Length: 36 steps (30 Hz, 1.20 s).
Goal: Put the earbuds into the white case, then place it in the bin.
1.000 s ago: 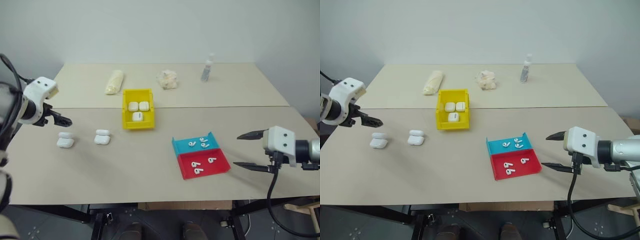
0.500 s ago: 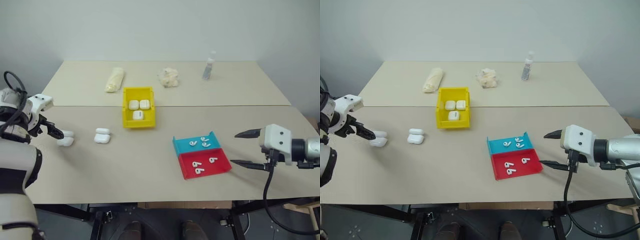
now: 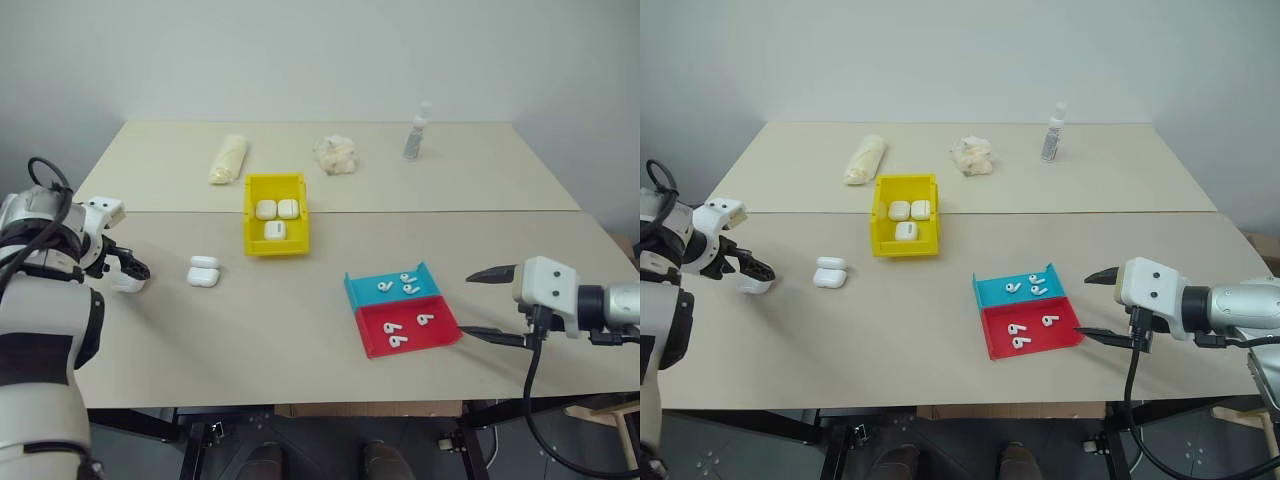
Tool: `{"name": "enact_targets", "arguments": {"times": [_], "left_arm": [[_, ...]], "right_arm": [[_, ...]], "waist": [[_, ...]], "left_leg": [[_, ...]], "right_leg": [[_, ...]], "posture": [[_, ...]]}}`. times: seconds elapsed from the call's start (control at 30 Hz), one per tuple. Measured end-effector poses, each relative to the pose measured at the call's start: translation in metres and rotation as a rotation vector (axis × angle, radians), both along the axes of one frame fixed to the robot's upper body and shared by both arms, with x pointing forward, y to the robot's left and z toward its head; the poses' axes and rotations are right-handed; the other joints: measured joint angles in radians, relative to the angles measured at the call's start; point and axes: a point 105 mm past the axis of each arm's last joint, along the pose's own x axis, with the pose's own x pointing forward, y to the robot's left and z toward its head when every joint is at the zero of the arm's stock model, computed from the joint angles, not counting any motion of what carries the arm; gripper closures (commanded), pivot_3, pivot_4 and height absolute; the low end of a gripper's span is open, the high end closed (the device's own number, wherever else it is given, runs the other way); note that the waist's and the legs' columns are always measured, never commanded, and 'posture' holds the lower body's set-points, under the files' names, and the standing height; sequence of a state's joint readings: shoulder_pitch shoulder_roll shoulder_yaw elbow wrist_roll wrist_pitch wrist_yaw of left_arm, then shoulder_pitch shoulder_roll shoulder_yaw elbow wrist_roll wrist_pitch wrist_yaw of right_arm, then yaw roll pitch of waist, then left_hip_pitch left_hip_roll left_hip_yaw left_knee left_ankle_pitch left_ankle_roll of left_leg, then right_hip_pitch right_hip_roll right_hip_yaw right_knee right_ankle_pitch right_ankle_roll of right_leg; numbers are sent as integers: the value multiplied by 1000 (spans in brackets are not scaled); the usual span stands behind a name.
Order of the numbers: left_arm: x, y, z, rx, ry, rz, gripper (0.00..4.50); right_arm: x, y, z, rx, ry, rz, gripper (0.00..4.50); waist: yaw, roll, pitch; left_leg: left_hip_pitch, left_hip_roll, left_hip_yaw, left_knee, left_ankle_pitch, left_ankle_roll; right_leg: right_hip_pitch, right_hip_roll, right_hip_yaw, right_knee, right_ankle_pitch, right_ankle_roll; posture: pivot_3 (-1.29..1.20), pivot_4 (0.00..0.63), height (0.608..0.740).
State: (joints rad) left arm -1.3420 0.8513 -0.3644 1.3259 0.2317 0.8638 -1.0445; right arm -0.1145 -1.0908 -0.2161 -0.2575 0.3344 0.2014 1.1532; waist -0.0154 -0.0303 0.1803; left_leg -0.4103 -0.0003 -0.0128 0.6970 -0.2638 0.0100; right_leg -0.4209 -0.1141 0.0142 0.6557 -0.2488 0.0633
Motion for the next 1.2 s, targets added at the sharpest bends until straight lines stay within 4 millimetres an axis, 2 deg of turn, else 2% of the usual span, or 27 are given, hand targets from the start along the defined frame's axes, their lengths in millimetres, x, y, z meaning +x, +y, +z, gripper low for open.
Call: {"name": "enact_targets", "arguments": {"times": [0.47, 0.87, 0.97, 1.1, 1.2], "left_arm": [[3, -5, -21, -36, -8, 28, 0], [5, -4, -24, -44, -37, 26, 0], [5, -4, -24, -38, -35, 26, 560], [5, -3, -24, -27, -33, 24, 1705], [5, -3, -24, -21, -34, 24, 1708]], "right_arm": [[-2, 1, 0, -2, 2, -1, 30], [-2, -2, 3, -9, -3, -14, 30], [-2, -2, 3, -9, -4, -16, 0], [-3, -1, 3, -12, -6, -11, 0], [-3, -1, 2, -14, -2, -13, 0]], "waist": [[1, -2, -1], [1, -2, -2], [1, -2, -2], [0, -2, -2], [-2, -2, -2]], "left_leg": [[0, 0, 0, 0, 0, 0], [2, 0, 0, 0, 0, -1], [2, 0, 0, 0, 0, -1], [3, 0, 0, 0, 0, -1], [3, 0, 0, 0, 0, -1]], "right_leg": [[0, 0, 0, 0, 0, 0], [2, 0, 0, 1, 0, 0], [2, 0, 0, 1, 0, 0], [2, 0, 0, 2, 0, 0], [1, 0, 1, 2, 0, 0]], "posture": [[0, 150, 740], [0, 150, 740], [0, 150, 740], [0, 150, 740], [0, 150, 740]]}}
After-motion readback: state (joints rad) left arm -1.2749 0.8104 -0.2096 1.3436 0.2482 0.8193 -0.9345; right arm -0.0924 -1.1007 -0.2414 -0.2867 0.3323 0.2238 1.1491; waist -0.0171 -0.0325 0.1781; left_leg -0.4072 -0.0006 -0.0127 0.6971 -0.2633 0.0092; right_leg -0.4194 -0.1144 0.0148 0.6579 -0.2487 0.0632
